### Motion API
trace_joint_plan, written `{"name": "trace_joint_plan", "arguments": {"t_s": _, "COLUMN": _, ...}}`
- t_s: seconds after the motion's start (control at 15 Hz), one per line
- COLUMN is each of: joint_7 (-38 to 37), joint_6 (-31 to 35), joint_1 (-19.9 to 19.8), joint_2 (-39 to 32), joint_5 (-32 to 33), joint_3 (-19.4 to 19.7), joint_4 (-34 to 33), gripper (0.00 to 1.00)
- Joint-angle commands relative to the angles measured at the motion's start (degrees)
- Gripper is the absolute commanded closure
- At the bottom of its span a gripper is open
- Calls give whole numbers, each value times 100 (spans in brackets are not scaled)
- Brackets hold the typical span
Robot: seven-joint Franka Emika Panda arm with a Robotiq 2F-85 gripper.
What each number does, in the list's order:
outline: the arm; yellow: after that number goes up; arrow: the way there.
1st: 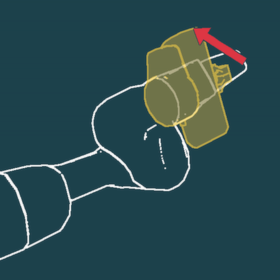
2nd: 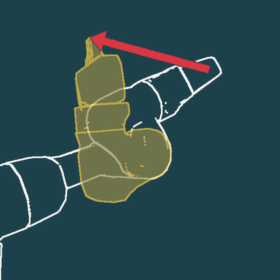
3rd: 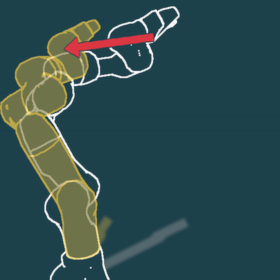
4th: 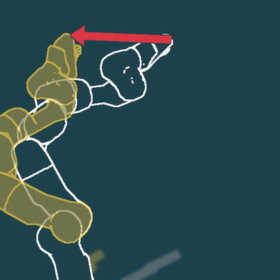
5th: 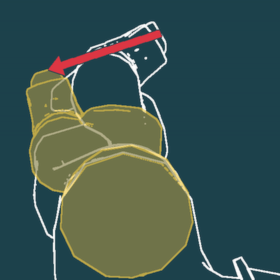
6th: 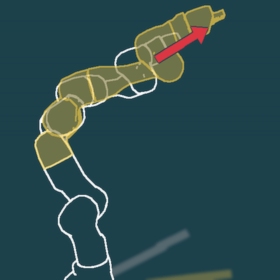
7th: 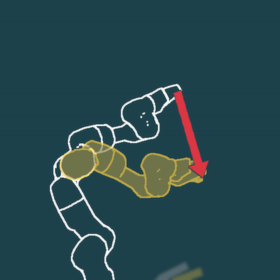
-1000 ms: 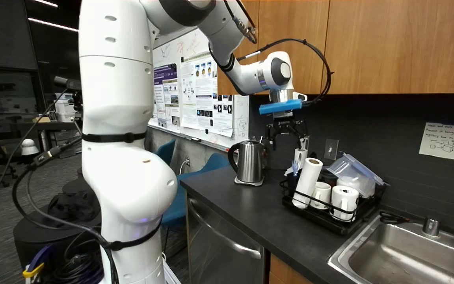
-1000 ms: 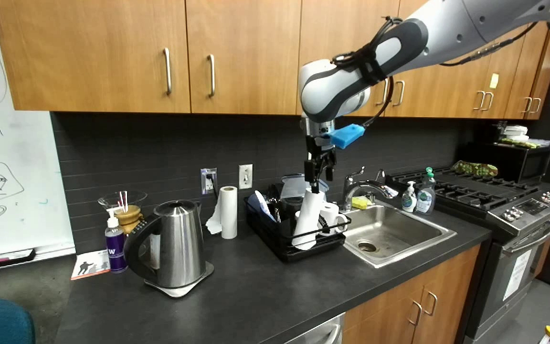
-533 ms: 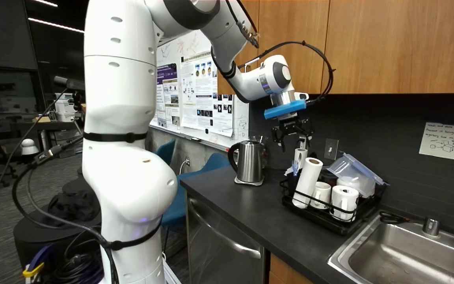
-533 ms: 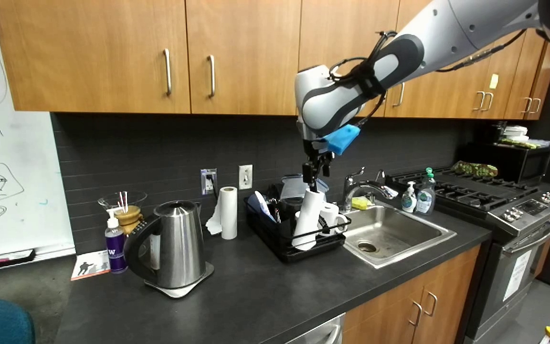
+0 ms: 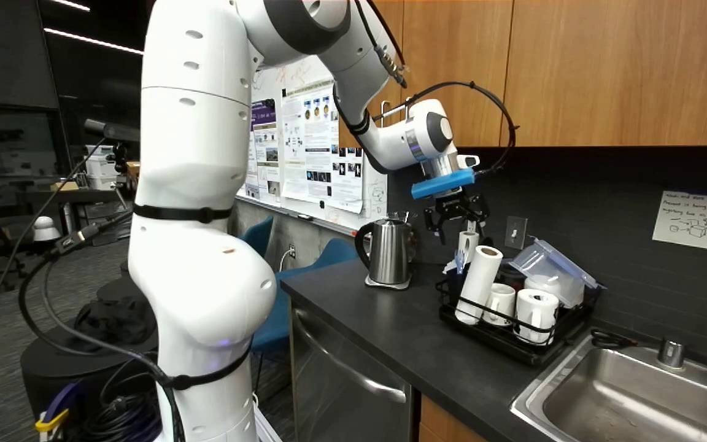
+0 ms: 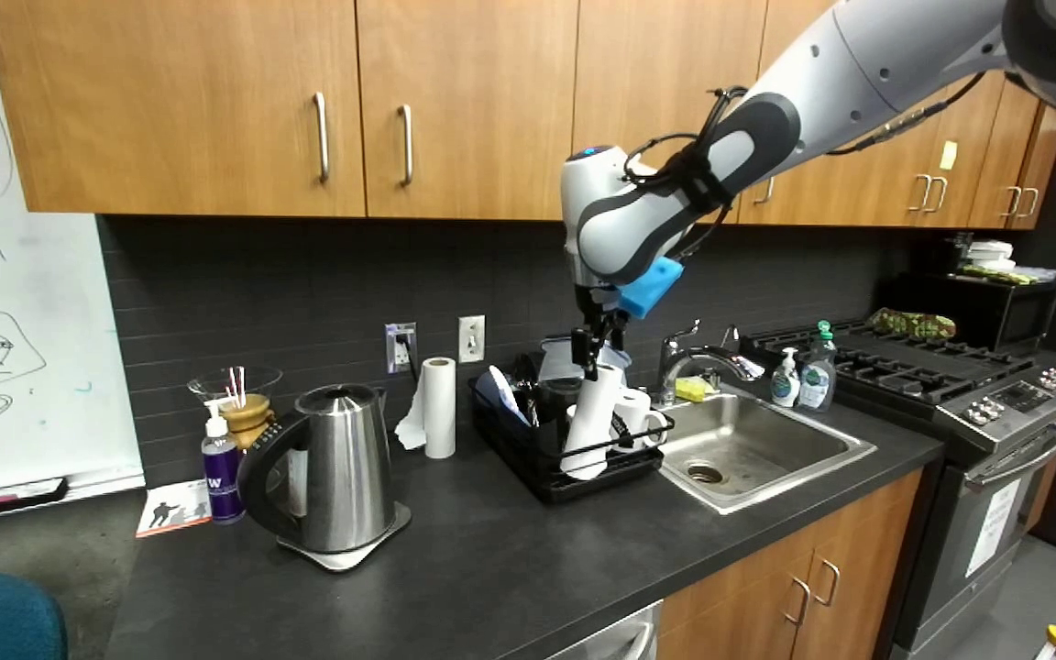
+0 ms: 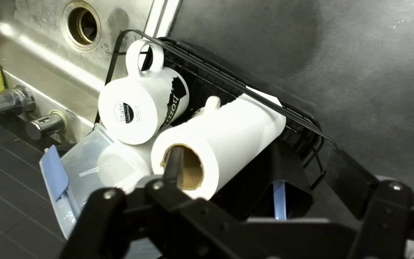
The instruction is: Put the tissue roll on the counter
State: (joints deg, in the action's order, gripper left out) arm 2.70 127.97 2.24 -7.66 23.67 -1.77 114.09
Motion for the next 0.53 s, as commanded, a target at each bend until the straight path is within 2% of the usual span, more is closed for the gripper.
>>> {"name": "trace_joint_plan", "arguments": {"t_s": 0.0, "joint_7": -282, "joint_6": 222, "joint_1": 61, "joint_2": -64, "joint_5": 246, "joint_3": 58, "joint_4": 87, "gripper": 0}}
{"name": "trace_joint_plan", "arguments": {"t_s": 0.47, "joint_7": -804, "joint_6": 569, "joint_1": 105, "joint_2": -126, "joint_5": 828, "joint_3": 135, "joint_4": 131, "gripper": 0}}
